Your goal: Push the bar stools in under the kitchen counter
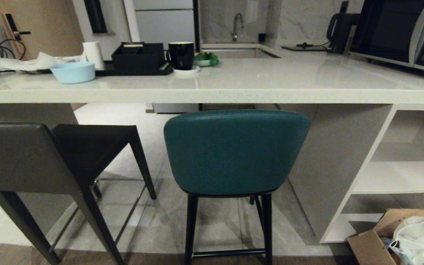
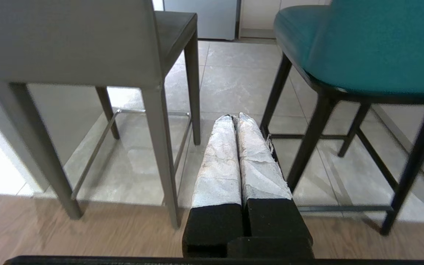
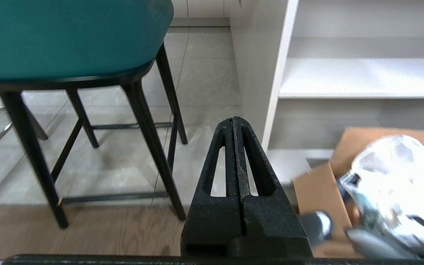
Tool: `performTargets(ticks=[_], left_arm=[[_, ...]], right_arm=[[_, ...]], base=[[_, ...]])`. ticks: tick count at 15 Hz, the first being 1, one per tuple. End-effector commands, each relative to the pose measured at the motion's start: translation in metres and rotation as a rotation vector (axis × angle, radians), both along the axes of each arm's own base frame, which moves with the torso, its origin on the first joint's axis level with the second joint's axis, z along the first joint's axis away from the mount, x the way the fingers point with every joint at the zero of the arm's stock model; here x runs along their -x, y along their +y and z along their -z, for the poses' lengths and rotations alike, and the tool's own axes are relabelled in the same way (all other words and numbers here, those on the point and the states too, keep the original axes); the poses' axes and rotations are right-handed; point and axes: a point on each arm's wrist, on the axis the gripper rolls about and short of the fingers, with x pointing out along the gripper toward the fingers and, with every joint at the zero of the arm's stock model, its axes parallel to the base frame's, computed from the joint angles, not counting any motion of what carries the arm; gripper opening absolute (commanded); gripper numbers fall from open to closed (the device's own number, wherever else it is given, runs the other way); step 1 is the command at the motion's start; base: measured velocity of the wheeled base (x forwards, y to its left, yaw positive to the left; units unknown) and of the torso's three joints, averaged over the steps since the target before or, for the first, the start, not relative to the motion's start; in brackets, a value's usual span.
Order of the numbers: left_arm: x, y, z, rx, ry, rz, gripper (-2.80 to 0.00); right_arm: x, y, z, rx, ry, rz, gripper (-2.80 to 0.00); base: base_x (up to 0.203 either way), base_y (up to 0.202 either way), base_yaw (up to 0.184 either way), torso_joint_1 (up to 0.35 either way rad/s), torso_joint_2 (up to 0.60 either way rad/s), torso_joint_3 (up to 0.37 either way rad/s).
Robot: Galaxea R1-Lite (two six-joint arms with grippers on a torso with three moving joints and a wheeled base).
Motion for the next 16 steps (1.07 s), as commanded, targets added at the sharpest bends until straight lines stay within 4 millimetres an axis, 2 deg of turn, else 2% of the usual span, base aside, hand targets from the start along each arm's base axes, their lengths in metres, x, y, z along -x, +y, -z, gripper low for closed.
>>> performTargets(ticks=[1, 3, 12, 16], left_arm=[[-0.0015, 0.0, 0.0051, 0.001, 0.018, -0.001, -2.8], [-0.0015, 0.0, 0.0051, 0.001, 0.018, 0.0, -2.8], [-0.0015, 0.0, 0.0051, 0.001, 0.018, -0.001, -2.8], [-0.0015, 0.0001, 0.0051, 0.001, 0.018, -0.001, -2.8]], right_arm=[[0.0, 0.0, 0.0, 0.001, 0.0, 0.0, -2.8], [-0.0002, 0.0, 0.0, 0.001, 0.002, 0.0, -2.8], [-0.0002, 0.0, -0.0001, 0.001, 0.001, 0.0, -2.8], [-0.0001, 0.0, -0.0001, 0.001, -0.001, 0.0, -2.8]], base=[[-0.188, 0.0, -0.001, -0.002, 0.0, -0.001], [-0.108, 0.0, -0.001, 0.003, 0.0, 0.001], [0.0, 0.0, 0.0, 0.0, 0.0, 0.0], [0.001, 0.145, 0.002, 0.0, 0.0, 0.0]])
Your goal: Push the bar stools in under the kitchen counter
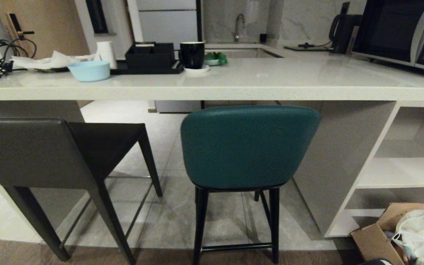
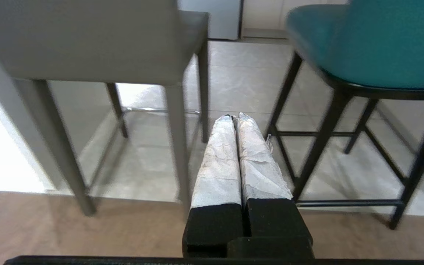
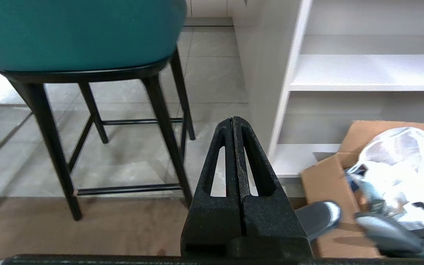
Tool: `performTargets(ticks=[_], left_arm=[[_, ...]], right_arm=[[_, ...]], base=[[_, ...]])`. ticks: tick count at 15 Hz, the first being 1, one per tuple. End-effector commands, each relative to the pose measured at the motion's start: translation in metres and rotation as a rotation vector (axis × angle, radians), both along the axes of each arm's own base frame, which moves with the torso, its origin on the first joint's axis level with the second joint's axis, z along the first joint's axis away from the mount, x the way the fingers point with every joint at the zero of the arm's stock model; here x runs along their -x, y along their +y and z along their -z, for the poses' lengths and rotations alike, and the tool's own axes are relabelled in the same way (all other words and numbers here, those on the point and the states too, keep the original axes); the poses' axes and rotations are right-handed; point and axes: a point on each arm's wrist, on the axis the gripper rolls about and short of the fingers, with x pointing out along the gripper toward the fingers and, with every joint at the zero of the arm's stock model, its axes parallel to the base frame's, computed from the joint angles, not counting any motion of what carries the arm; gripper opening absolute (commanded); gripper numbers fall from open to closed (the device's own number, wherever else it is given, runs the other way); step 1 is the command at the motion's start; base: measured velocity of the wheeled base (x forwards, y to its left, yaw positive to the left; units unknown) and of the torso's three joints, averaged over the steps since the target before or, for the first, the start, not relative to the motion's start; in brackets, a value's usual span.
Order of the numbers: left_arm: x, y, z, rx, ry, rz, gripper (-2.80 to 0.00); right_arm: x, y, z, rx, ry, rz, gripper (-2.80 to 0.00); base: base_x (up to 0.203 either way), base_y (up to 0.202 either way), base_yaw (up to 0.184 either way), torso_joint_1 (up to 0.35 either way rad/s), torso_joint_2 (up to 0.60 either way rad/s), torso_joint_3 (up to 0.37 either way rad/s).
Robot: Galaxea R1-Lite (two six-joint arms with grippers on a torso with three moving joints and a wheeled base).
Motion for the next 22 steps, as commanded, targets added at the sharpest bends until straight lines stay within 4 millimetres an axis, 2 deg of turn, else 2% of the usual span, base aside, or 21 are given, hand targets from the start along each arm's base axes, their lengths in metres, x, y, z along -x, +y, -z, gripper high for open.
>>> performTargets(ticks=[1, 11, 15, 22], left_arm=[[-0.0014, 0.0, 0.005, 0.0, 0.018, 0.0, -2.8], [-0.0014, 0.0, 0.0049, 0.0, 0.017, -0.001, -2.8], [-0.0014, 0.0, 0.005, 0.0, 0.018, -0.001, -2.8], [-0.0014, 0.0, 0.005, 0.0, 0.018, -0.001, -2.8]], right_arm=[[-0.0002, 0.0, 0.0, 0.001, 0.002, -0.001, -2.8], [-0.0002, 0.0, 0.0, 0.001, 0.002, -0.001, -2.8], [-0.0002, 0.0, 0.0, 0.001, 0.002, -0.001, -2.8], [0.0, 0.0, 0.0001, 0.001, 0.001, 0.001, -2.8]], base=[[0.0, 0.198, -0.001, 0.002, 0.0, 0.007], [0.0, 0.184, -0.002, 0.002, 0.0, 0.004], [0.0, 0.0, 0.0, 0.057, -0.16, -0.161], [0.0, 0.0, 0.0, 0.172, -0.47, -0.285]])
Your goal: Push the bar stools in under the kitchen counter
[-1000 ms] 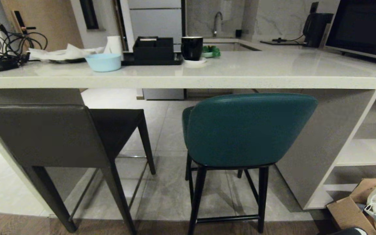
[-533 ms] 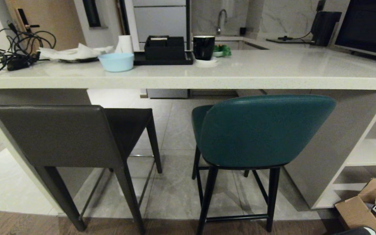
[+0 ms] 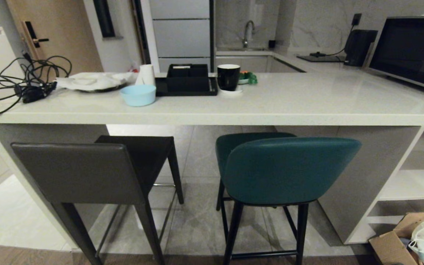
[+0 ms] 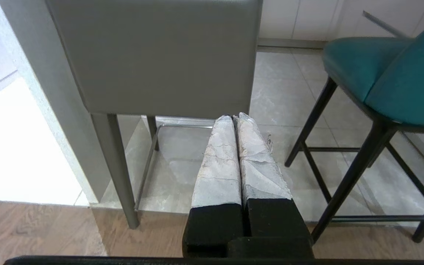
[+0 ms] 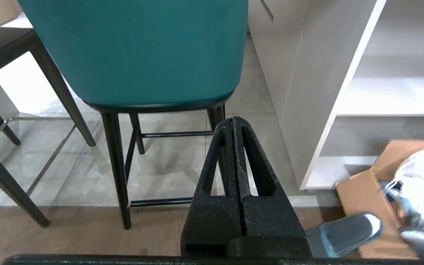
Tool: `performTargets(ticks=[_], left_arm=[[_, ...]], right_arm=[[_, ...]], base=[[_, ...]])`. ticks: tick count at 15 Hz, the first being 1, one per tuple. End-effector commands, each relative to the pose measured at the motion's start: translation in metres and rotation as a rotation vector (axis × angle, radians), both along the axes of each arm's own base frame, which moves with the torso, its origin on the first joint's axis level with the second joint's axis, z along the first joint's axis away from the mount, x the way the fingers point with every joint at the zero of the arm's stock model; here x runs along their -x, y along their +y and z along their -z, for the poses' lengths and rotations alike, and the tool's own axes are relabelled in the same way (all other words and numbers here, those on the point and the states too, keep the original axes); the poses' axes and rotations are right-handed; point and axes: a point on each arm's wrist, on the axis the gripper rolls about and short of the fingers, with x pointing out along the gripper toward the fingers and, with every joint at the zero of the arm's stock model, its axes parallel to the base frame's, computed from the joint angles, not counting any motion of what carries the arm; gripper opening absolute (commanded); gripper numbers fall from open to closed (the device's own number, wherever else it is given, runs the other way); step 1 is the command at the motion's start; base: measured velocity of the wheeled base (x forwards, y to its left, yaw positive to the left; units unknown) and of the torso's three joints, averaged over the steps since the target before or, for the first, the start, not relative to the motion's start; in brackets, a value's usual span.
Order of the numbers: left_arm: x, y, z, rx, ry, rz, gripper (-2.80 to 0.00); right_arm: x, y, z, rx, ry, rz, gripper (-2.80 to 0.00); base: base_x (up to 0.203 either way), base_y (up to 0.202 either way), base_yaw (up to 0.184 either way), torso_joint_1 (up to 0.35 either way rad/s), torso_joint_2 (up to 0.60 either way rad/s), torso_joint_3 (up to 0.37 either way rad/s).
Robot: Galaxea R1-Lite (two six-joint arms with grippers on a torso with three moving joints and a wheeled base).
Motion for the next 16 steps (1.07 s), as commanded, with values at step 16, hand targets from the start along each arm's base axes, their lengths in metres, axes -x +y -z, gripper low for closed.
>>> performTargets(ticks=[16], left_arm=[[-0.0014, -0.0001, 0.0052, 0.0, 0.018, -0.002, -2.8]], right_arm=[[-0.0001, 0.0, -0.0002, 0.0, 0.0, 0.001, -2.8]], base=[[0.0, 0.0, 0.0, 0.017, -0.04, -0.025]])
